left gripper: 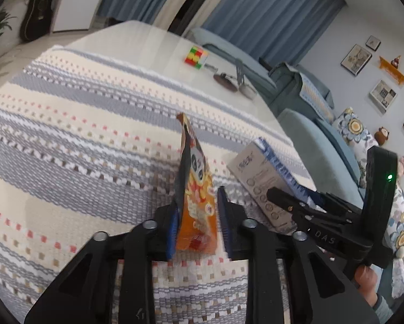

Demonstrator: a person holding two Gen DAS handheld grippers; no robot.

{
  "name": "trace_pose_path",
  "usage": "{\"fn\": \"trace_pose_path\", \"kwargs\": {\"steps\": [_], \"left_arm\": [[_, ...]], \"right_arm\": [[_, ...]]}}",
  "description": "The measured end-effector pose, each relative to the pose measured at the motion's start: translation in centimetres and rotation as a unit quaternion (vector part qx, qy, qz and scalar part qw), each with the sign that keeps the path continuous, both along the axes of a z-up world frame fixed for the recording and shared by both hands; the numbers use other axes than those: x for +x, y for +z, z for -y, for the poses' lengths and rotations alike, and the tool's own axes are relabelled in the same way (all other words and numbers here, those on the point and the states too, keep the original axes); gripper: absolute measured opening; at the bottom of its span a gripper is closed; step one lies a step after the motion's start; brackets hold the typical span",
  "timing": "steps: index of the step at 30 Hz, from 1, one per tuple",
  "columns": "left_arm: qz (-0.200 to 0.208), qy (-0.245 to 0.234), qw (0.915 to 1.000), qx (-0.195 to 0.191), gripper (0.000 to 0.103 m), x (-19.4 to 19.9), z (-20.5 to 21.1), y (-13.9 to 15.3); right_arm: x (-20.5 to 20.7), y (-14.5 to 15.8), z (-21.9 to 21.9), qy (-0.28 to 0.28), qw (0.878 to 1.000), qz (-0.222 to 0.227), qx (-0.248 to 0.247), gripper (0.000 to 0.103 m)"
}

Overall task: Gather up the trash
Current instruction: 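Grasp the orange panda snack bag with the left tool while the right tool grasps the blue milk carton, then carry the snack bag and blue carton to the wastebasket and release both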

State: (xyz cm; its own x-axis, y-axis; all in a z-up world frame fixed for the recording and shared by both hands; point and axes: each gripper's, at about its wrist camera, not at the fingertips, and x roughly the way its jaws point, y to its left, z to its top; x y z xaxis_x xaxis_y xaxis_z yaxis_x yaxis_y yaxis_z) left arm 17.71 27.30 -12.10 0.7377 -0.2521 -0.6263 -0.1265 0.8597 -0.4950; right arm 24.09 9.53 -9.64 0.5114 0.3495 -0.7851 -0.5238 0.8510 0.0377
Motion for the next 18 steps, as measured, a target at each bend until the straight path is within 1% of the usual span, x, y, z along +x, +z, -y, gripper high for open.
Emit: {"fn": "trace_pose_path", "kwargs": {"steps": [1, 2, 3, 6, 8, 10, 11, 13, 14, 16, 18], "left_arm": [[-0.005, -0.003, 1.0000, 0.000, 0.009, 0.1, 0.0, -0.2], [-0.007, -0.007, 0.9999, -0.001, 0.005, 0.2, 0.1, -0.3], [-0.005, -0.008, 1.0000, -0.001, 0.004, 0.2, 0.1, -0.3], [0.004, -0.012, 0.9999, 0.002, 0.001, 0.0, 0.3, -0.1], [0.012, -0.020, 0.9997, 0.007, 0.000, -0.3, 0.7, 0.1], [0.029, -0.037, 0.9989, 0.001, 0.000, -0.7, 1.5, 0.7], [0.041, -0.048, 0.9979, 0.008, 0.000, -1.0, 2.2, 1.1], [0.051, -0.061, 0.9963, 0.034, 0.000, -1.3, 3.7, 2.0], [0.056, -0.068, 0.9954, 0.038, 0.000, -1.4, 4.5, 2.6], [0.067, -0.085, 0.9938, 0.027, 0.000, -1.7, 5.9, 3.8], [0.084, -0.105, 0.9906, 0.028, 0.000, -2.2, 8.1, 5.7]], "right_arm": [[0.0, -0.2, 0.0, 0.002, 1.000, -0.003, -0.003, 0.046], [-0.2, -0.4, 0.1, 0.003, 1.000, -0.005, -0.005, 0.037], [-0.5, -0.4, 0.2, 0.001, 1.000, 0.002, -0.010, 0.036], [-1.8, 0.1, 0.9, -0.005, 1.000, 0.017, -0.008, 0.035], [-2.5, 0.9, 2.2, -0.017, 1.000, 0.018, 0.014, 0.035], [-3.2, 2.2, 3.7, -0.031, 0.999, 0.022, 0.036, 0.035], [-3.7, 3.2, 4.8, -0.040, 0.998, 0.028, 0.043, 0.035], [-5.0, 5.2, 7.1, -0.050, 0.996, 0.037, 0.057, 0.035], [-5.5, 6.1, 8.1, -0.056, 0.996, 0.044, 0.058, 0.035], [-7.2, 8.2, 10.8, -0.071, 0.994, 0.065, 0.056, 0.035], [-8.6, 9.9, 13.5, -0.090, 0.991, 0.081, 0.058, 0.035]]}}
